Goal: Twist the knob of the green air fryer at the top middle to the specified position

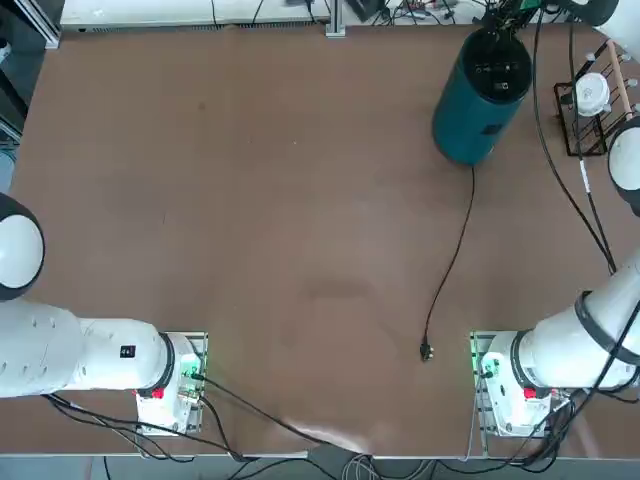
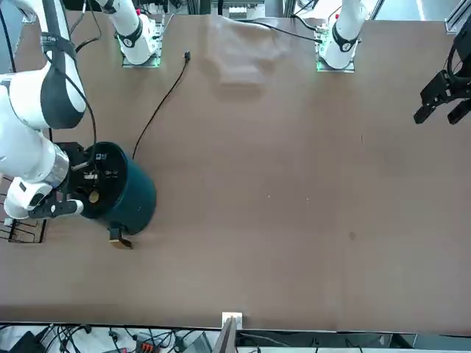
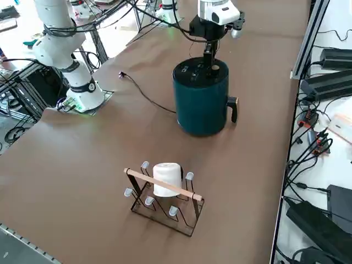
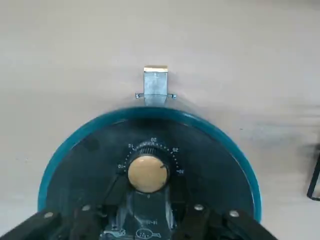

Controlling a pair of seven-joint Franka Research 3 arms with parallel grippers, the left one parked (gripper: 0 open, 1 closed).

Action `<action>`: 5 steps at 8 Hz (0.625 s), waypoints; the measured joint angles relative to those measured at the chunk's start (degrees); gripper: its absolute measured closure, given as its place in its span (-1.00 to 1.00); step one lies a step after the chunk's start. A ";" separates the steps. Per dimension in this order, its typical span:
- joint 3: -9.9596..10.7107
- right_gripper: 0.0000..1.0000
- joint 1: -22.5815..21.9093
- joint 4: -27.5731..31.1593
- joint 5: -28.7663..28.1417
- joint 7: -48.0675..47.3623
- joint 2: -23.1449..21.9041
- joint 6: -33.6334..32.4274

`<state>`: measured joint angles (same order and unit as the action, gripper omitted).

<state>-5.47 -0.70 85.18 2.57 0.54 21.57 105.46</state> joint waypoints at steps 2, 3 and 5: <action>0.00 -0.06 -0.04 0.00 0.01 0.00 0.00 0.78; 0.00 -0.07 -0.06 0.00 0.01 0.00 0.01 1.33; 0.00 -0.12 -0.12 0.00 0.03 0.00 0.03 3.09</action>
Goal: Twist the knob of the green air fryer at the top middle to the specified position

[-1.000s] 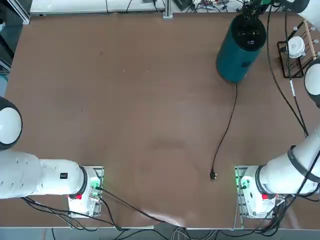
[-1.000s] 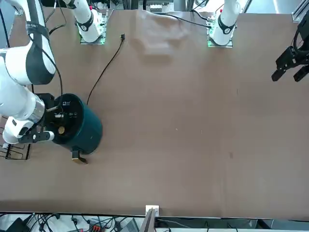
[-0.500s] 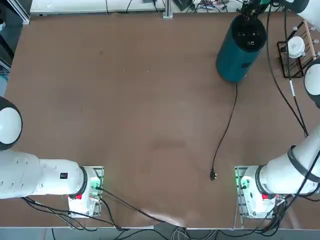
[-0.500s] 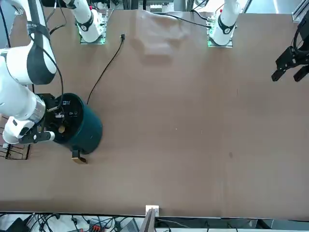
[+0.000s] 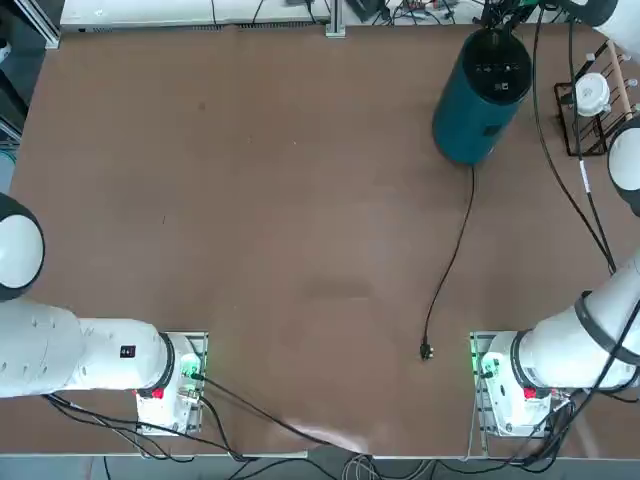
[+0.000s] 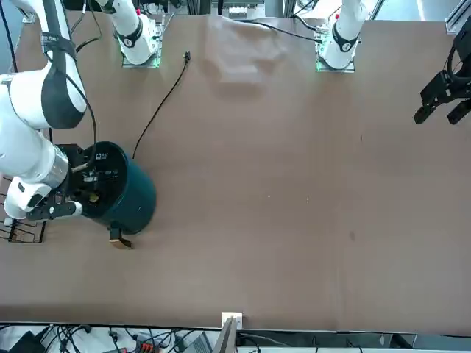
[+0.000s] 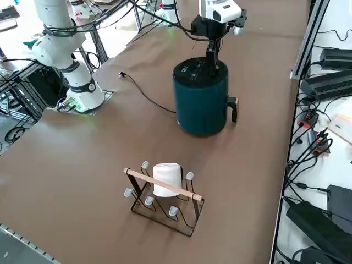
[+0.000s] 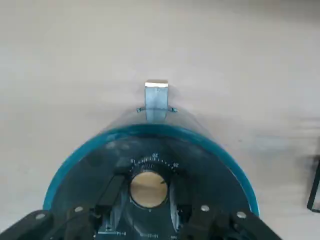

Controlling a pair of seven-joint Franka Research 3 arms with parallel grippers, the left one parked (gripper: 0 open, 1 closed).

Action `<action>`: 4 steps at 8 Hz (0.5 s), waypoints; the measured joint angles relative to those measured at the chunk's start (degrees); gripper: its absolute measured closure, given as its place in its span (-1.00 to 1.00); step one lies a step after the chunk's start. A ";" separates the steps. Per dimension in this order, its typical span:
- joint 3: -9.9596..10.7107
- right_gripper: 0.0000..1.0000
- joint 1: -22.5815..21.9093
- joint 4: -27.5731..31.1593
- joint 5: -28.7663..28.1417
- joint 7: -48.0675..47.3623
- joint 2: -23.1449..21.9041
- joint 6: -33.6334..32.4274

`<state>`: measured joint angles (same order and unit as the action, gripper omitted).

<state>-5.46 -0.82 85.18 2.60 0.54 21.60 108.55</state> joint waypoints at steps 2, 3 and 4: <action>0.00 -0.12 -0.28 0.00 0.27 0.00 0.18 0.82; 0.00 -0.12 -0.34 0.00 0.42 0.00 0.29 0.93; 0.01 -0.12 -0.34 0.00 0.46 0.00 0.39 1.01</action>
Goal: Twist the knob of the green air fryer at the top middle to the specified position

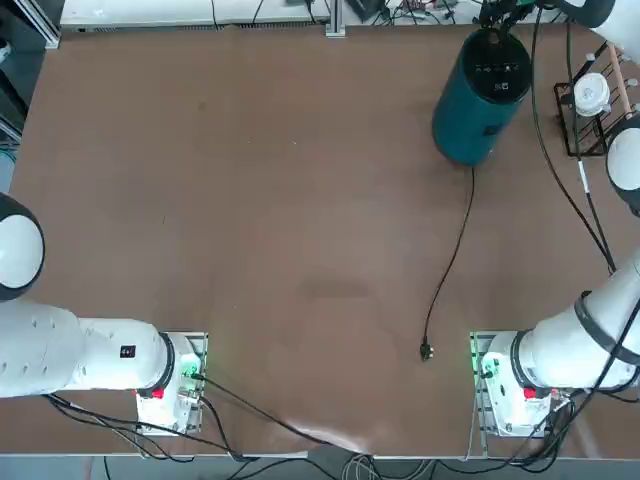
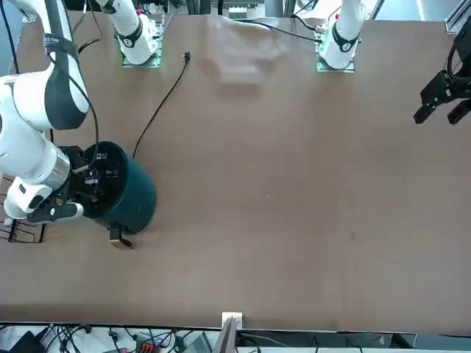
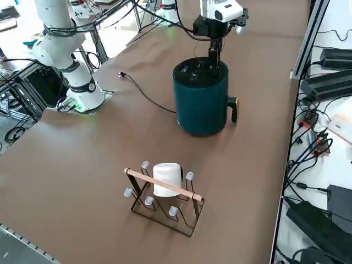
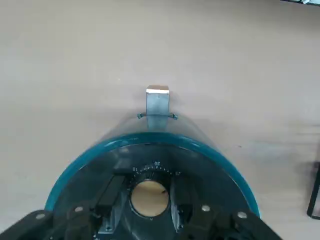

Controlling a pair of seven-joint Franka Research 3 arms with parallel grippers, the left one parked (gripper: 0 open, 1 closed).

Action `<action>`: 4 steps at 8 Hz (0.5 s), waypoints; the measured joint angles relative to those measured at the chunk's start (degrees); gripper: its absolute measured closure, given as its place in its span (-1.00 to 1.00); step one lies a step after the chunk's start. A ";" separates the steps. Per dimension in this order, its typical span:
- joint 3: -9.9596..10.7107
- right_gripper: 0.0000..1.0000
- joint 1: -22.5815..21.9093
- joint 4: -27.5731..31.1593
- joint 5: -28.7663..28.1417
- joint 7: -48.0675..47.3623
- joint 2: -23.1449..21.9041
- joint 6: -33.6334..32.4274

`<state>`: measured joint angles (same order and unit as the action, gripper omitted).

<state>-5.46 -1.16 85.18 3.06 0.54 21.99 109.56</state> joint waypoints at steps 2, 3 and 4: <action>0.02 -0.10 0.00 0.00 0.01 0.00 0.08 0.03; 0.04 -0.07 0.00 0.01 0.01 0.00 0.14 0.03; 0.08 -0.05 0.00 0.05 0.02 0.00 0.22 0.01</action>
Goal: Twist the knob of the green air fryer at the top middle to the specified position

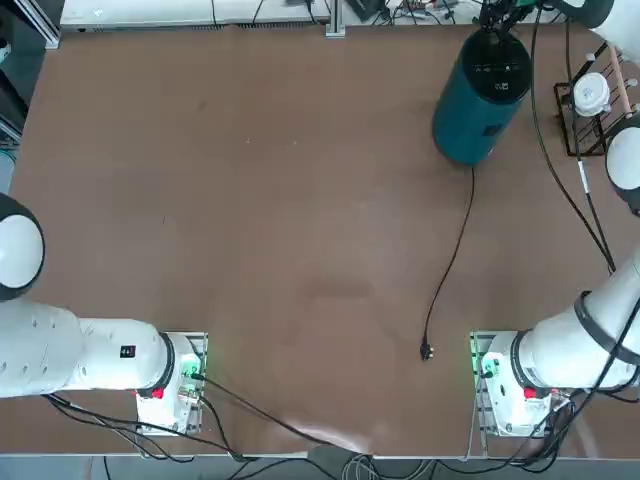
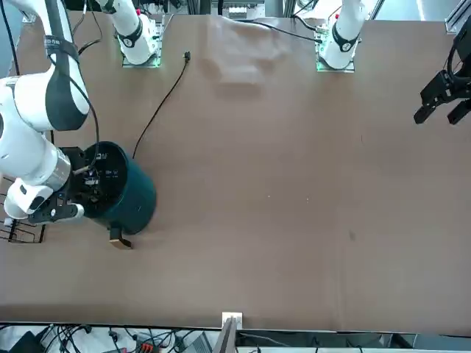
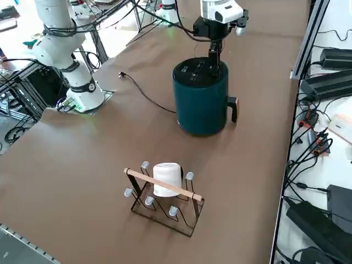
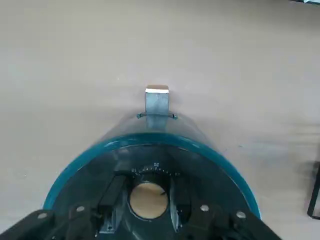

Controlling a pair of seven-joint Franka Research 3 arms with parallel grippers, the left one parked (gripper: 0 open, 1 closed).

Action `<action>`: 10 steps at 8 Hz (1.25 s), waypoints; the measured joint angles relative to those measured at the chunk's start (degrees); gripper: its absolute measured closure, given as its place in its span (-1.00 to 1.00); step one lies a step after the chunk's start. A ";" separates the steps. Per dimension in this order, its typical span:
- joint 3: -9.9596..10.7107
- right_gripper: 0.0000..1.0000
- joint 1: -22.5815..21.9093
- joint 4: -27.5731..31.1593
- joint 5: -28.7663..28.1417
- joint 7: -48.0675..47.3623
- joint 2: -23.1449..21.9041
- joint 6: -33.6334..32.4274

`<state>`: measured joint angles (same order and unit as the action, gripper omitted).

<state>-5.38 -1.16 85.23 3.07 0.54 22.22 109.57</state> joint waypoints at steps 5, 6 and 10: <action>0.13 0.10 0.00 0.00 0.00 0.09 0.00 -0.15; 0.13 0.10 0.00 0.00 0.00 0.48 0.00 -0.16; 0.12 0.10 -0.03 0.00 -0.01 6.66 0.01 -0.25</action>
<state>-5.26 -1.19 85.23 3.06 7.21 22.23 109.32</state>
